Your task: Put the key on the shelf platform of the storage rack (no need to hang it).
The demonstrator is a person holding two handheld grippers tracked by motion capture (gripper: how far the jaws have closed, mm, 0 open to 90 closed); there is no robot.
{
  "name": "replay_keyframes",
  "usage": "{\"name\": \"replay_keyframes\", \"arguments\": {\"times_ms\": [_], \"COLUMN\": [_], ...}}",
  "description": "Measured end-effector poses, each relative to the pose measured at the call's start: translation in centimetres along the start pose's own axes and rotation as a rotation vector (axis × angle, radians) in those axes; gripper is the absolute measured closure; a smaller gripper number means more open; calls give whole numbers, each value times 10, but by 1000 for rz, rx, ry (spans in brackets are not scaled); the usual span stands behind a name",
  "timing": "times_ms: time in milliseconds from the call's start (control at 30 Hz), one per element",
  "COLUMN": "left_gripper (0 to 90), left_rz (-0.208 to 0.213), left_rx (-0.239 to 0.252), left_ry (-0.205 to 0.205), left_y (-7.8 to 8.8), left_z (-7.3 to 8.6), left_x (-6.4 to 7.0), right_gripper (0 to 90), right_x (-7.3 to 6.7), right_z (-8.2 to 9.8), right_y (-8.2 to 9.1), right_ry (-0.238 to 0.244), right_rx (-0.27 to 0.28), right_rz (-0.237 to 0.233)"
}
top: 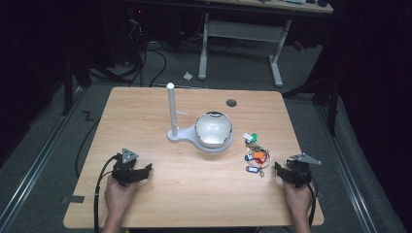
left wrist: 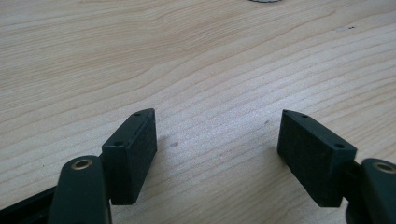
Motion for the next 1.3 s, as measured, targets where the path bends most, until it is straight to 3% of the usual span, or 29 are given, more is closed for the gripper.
{"name": "replay_keyframes", "arguments": {"times_ms": [900,1067,1300], "left_gripper": [288,287,287], "left_rz": [4,4,4], "left_rx": [4,4,4], "left_ry": [-8,-9,-7], "left_y": [0,0,0], "left_z": [-1,-1,-1], "left_x": [-1,-1,0], "right_gripper": [457,476,481], "right_x": [-1,-5,-23], "right_z": [1,-1,-8], "right_y": [1,4,13], "right_ry": [-2,4,21], "right_rx": [-3,14,32], "right_rz": [-1,-22,-96]}}
Point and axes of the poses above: each handheld gripper's, and its own axes: y roughly backward along the jaws, z roughly out of its underside, x roughly to its right, the point moved 10 cm from there along -y, roughly forward along the jaws, and after that the axes turned 4 degrees about -y, right-handed, at the moved point
